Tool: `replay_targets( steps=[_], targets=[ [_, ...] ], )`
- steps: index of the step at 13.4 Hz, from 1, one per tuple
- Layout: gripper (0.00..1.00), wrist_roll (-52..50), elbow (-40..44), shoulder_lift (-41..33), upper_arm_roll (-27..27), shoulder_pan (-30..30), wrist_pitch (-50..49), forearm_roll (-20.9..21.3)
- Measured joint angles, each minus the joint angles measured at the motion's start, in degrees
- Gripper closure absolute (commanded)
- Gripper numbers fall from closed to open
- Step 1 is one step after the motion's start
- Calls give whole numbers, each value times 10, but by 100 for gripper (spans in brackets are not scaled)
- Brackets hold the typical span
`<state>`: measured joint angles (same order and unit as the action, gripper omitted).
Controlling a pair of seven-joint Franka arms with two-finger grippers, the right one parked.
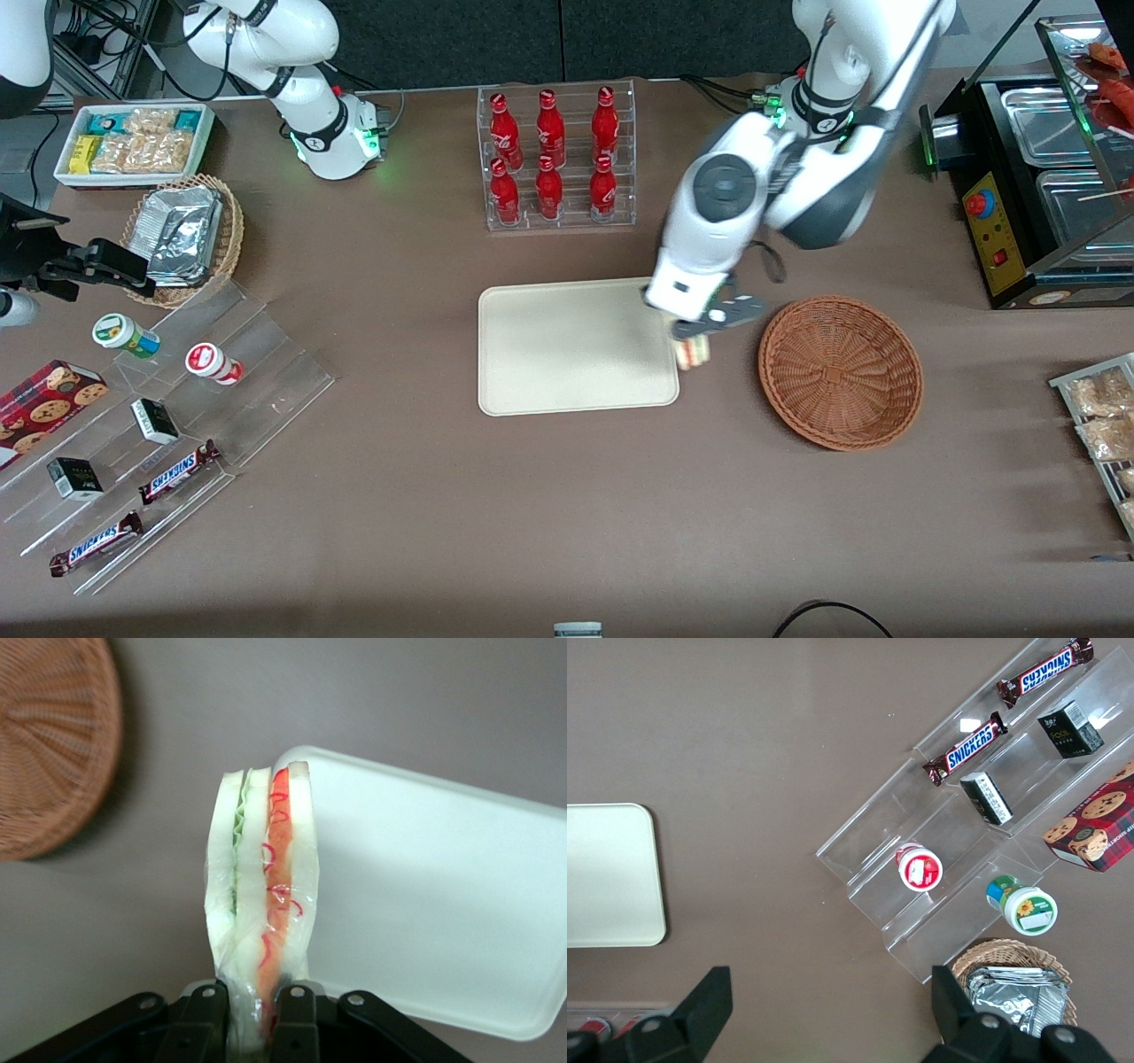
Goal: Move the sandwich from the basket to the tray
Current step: 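Lift the sandwich and carry it over the cream tray, then lower the sandwich onto the tray and open the left gripper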
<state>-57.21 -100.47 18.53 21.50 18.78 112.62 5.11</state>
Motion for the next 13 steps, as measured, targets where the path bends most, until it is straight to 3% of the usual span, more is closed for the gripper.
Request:
replay_targets(
  steps=[6,13],
  targets=[
    [100,-78,136,170,0,99,5,92],
    [100,-83,155,234,-1,146,81,124]
  ],
)
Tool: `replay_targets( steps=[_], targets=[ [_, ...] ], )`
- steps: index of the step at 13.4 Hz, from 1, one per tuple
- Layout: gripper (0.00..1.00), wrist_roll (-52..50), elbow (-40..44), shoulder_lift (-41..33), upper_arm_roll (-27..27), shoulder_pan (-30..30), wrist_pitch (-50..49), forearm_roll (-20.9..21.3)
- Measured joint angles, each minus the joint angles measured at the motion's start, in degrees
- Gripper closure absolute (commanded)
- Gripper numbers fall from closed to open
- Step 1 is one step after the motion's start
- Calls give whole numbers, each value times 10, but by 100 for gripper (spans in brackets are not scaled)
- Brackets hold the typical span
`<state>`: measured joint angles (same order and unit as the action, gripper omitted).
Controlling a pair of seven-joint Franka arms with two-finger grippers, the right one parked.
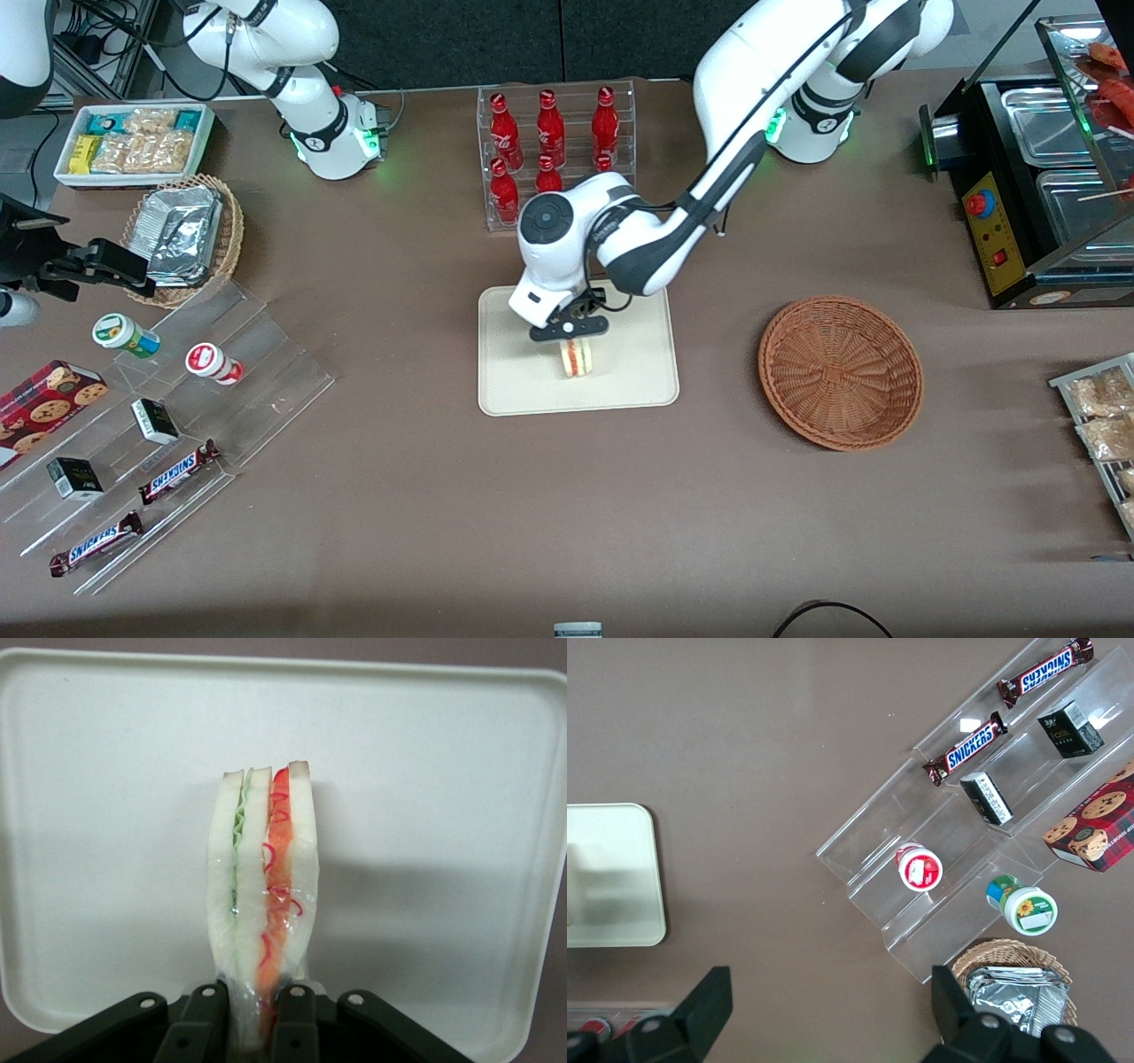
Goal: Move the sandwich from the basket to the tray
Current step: 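Lower the sandwich onto the tray and open the left gripper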
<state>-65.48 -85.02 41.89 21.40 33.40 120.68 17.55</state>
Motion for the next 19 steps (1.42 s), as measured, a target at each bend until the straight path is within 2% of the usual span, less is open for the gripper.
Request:
replay_targets(
  steps=[9,10,11,12,16,19],
  targets=[
    [100,2,-27,7,-6,1,50,13],
    [63,2,-31,8,-6,1,52,14],
    [13,2,-32,7,-6,1,54,14],
    [0,2,-32,7,-6,1,54,14],
    [0,2,-24,6,-6,1,40,14],
    [0,-3,18,-15,-6,-6,-29,-4]
  ],
)
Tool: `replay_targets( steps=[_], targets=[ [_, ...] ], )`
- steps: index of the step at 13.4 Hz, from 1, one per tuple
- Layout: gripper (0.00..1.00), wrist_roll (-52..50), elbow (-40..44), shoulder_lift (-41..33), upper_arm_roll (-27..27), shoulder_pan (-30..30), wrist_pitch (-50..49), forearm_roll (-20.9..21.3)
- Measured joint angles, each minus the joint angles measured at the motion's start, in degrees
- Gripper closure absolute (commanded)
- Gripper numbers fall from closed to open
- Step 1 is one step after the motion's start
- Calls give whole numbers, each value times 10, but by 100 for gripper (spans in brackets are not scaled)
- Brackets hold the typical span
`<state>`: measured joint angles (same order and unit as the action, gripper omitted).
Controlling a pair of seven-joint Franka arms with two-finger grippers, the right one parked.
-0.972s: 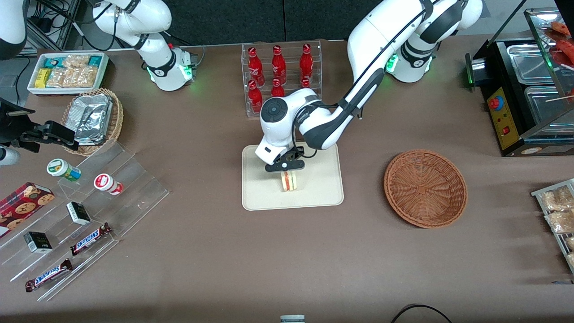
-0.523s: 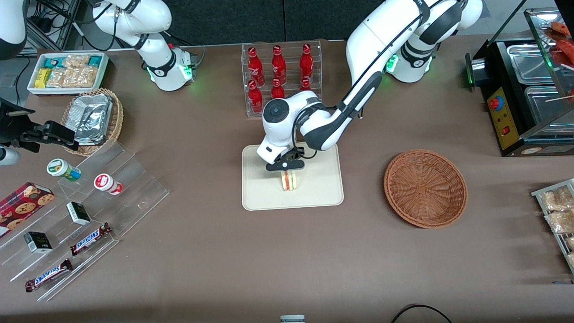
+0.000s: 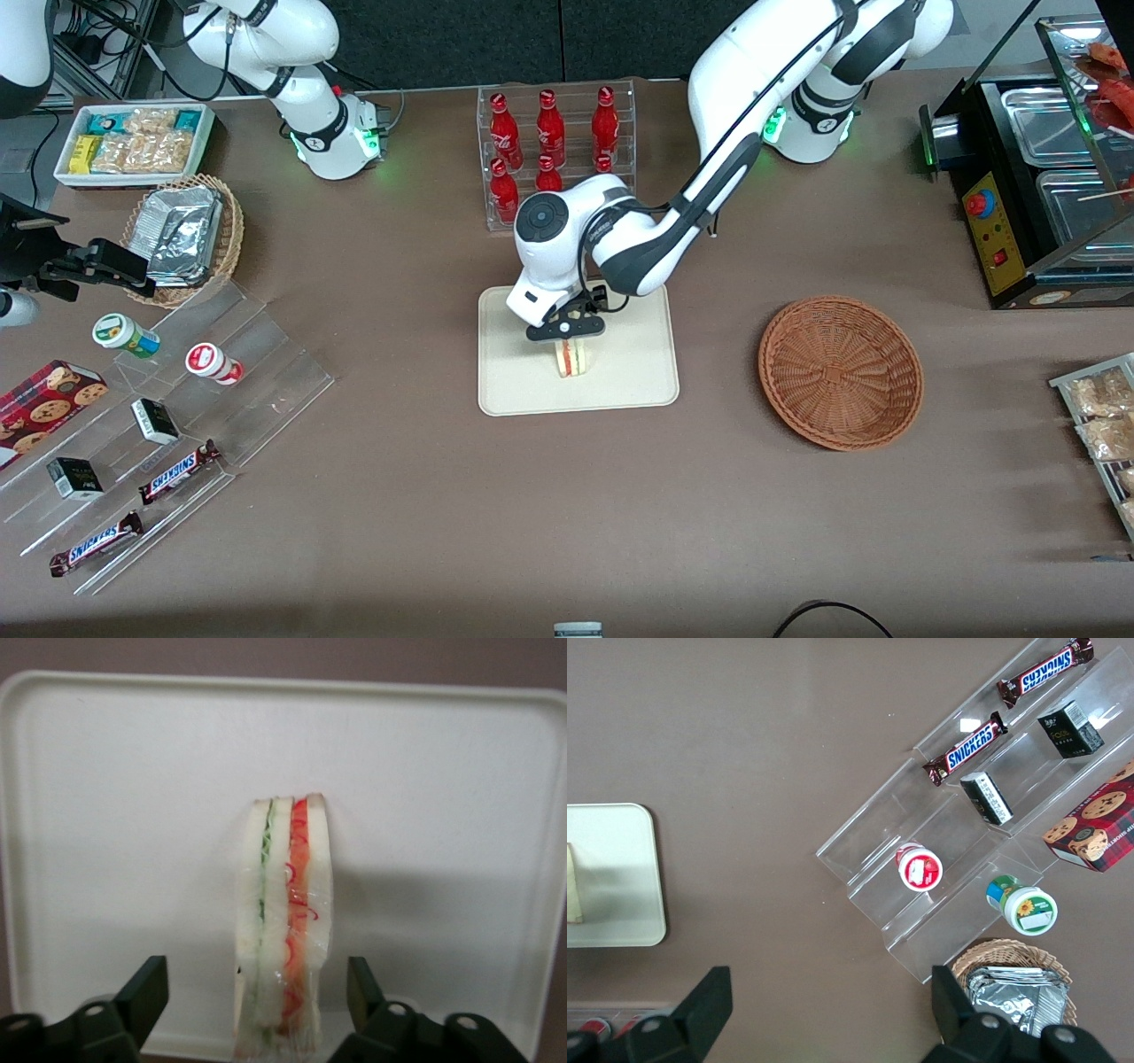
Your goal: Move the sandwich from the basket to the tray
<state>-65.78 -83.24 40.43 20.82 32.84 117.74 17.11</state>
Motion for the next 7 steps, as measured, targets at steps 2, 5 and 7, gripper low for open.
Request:
replay_targets(
  steps=[2,5,7],
  targets=[
    [0,0,19,-42,-1,-14,-57,-35],
    [0,0,25,-125,-2,-59,-150,-58],
    [0,33,25,-171,-3,-105,-196,-69]
  ],
)
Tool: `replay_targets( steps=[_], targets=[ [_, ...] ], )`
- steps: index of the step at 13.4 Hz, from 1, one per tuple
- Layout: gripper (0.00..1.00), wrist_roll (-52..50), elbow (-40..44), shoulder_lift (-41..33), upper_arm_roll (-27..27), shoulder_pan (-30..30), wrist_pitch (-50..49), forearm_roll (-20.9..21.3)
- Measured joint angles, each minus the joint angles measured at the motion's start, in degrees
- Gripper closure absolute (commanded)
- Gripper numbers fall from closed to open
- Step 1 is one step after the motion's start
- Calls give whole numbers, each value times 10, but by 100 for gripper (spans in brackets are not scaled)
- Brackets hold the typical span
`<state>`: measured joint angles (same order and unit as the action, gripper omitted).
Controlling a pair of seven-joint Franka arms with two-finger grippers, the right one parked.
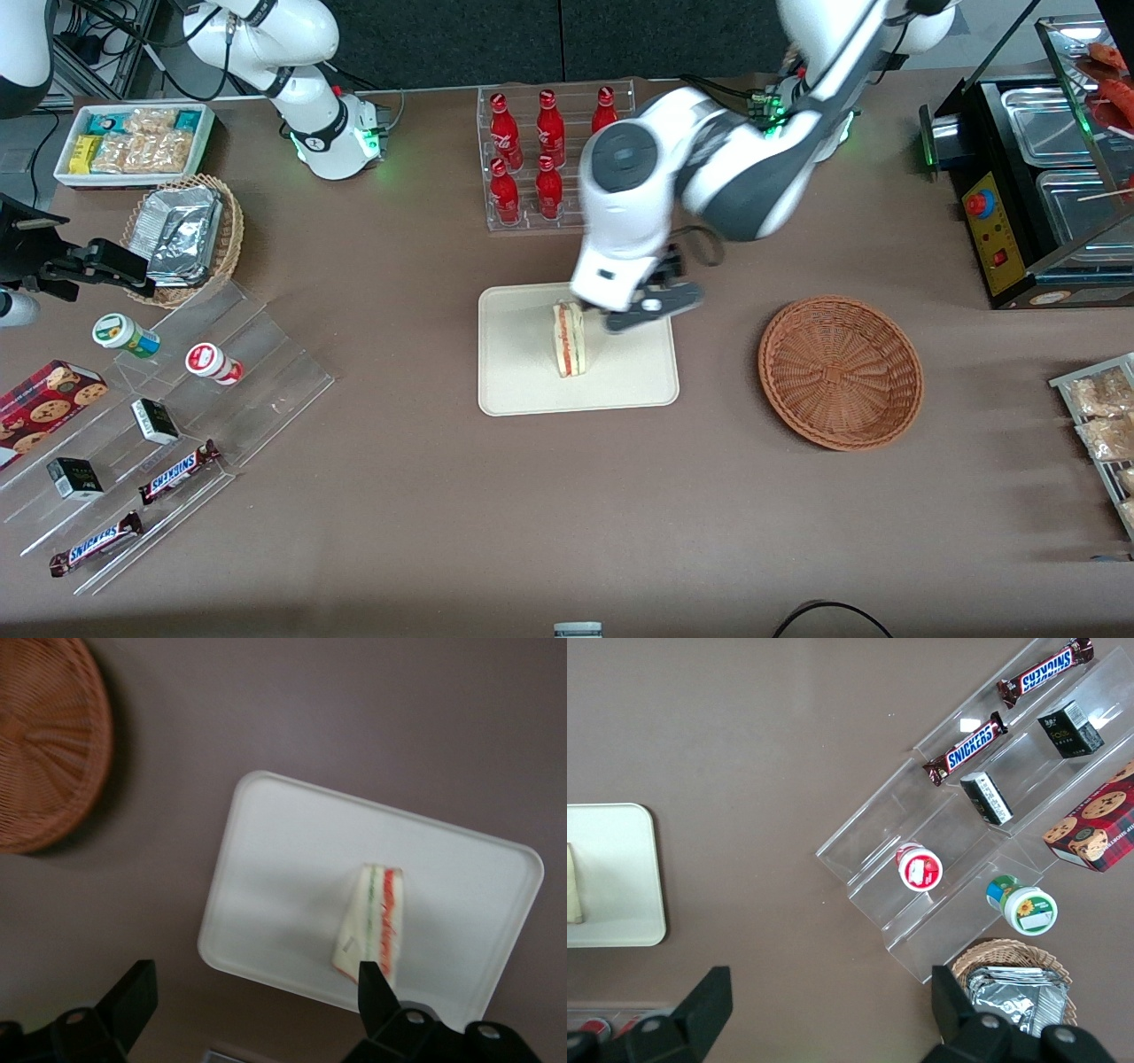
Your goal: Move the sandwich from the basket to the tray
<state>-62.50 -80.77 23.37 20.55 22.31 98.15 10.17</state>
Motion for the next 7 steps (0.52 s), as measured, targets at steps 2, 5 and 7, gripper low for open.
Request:
replay_targets(
  steps=[2,5,7],
  targets=[
    [0,80,0,-35,-2,-57,-43,-23],
    [0,198,-1,-74,-3,-136,-107,-35],
    [0,265,-2,-98,-3,-180,-134,-46]
  ],
)
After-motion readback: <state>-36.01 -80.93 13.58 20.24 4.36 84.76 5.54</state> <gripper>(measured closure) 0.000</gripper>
